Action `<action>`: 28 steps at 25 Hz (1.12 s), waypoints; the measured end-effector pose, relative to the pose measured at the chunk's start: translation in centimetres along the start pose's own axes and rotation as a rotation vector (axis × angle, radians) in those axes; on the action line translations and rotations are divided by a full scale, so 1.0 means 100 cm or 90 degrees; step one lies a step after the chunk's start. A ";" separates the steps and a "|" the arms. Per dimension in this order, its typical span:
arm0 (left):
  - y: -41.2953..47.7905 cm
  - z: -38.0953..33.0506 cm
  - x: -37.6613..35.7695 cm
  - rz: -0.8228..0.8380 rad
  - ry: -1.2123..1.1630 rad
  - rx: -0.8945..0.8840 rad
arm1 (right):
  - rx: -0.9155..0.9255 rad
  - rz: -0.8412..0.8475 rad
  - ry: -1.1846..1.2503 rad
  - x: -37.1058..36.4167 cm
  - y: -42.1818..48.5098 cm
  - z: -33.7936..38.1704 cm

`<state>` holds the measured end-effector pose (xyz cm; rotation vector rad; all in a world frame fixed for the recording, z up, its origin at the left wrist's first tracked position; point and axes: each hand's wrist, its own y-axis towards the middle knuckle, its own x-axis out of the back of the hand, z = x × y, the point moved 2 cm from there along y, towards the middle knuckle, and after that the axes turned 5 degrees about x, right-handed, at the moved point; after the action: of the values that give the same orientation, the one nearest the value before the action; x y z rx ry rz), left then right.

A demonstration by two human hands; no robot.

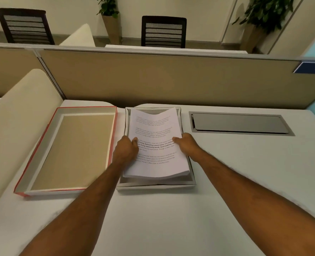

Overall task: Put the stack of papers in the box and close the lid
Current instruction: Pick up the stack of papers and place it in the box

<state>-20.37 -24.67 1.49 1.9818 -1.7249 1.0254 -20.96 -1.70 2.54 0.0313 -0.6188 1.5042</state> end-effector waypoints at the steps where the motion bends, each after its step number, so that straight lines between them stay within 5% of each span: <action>1: 0.008 -0.001 -0.001 0.011 0.001 0.001 | -0.006 -0.004 -0.004 -0.001 0.007 -0.001; 16: 0.042 0.026 -0.021 -0.021 0.161 0.097 | -0.026 -0.041 -0.124 -0.047 0.046 -0.019; 24: 0.013 0.039 -0.036 0.011 -0.071 0.152 | -0.007 0.004 -0.144 -0.061 0.032 -0.020; 28: -0.001 0.045 -0.040 0.027 -0.017 0.123 | 0.073 -0.042 -0.351 -0.063 0.013 -0.020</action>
<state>-18.92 -24.73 -4.38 2.0911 -1.7480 1.2273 -21.12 -6.58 -2.14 0.5642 -0.9575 1.4673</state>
